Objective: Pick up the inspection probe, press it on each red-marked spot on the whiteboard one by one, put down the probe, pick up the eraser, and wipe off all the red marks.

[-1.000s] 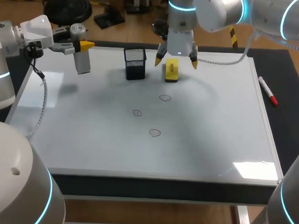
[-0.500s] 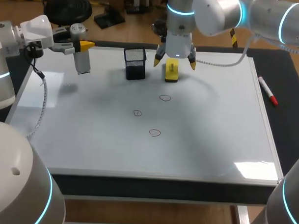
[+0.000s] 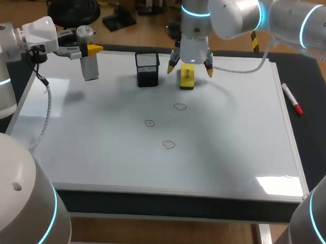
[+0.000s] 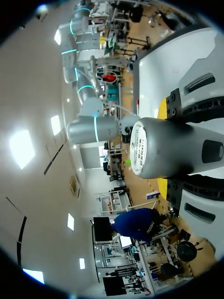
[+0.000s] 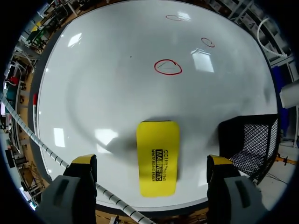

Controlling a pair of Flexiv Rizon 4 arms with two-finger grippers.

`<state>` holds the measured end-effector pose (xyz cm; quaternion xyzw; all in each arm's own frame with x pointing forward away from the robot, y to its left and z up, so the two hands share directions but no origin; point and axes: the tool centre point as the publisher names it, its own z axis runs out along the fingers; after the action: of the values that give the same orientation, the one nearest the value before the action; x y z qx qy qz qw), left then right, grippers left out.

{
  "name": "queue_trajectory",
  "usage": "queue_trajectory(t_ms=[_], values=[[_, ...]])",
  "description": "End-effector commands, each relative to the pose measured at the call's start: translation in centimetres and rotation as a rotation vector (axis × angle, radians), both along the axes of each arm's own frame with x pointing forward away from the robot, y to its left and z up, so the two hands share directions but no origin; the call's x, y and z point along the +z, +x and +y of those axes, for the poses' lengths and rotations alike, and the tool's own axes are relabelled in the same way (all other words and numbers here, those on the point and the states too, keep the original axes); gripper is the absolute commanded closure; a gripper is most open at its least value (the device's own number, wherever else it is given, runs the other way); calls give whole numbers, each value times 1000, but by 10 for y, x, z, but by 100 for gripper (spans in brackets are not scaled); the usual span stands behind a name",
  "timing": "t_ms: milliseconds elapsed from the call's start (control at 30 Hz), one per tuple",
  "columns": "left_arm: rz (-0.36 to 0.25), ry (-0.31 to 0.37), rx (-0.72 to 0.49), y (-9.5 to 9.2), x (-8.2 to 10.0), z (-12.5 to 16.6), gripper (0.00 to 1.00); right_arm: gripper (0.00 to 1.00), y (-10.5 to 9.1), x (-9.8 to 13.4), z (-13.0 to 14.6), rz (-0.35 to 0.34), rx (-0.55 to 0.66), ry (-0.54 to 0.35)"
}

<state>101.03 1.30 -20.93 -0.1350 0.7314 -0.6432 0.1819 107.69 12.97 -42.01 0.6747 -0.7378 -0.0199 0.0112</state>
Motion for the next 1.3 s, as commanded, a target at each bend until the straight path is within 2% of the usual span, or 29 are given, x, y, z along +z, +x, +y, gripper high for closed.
queue_trajectory(t_ms=[33,200,333,467,767,1033,1300], values=[[-3,-1,0,0,0,0,100,100,4,-2,1,19,-2,-13],[-3,-1,0,0,0,0,100,100,3,-1,-1,14,10,-13],[-3,-1,0,0,0,0,100,100,0,4,-9,24,-27,-28],[-3,-1,0,0,0,0,100,100,-5,19,-22,-2,-106,-26],[-3,-1,0,0,0,0,100,100,-20,51,-73,-53,-303,-35],[-3,-1,0,0,0,0,100,100,-45,56,-120,-54,-453,-59],[-3,-1,0,0,0,0,100,100,-80,54,-155,-46,-593,-78]])
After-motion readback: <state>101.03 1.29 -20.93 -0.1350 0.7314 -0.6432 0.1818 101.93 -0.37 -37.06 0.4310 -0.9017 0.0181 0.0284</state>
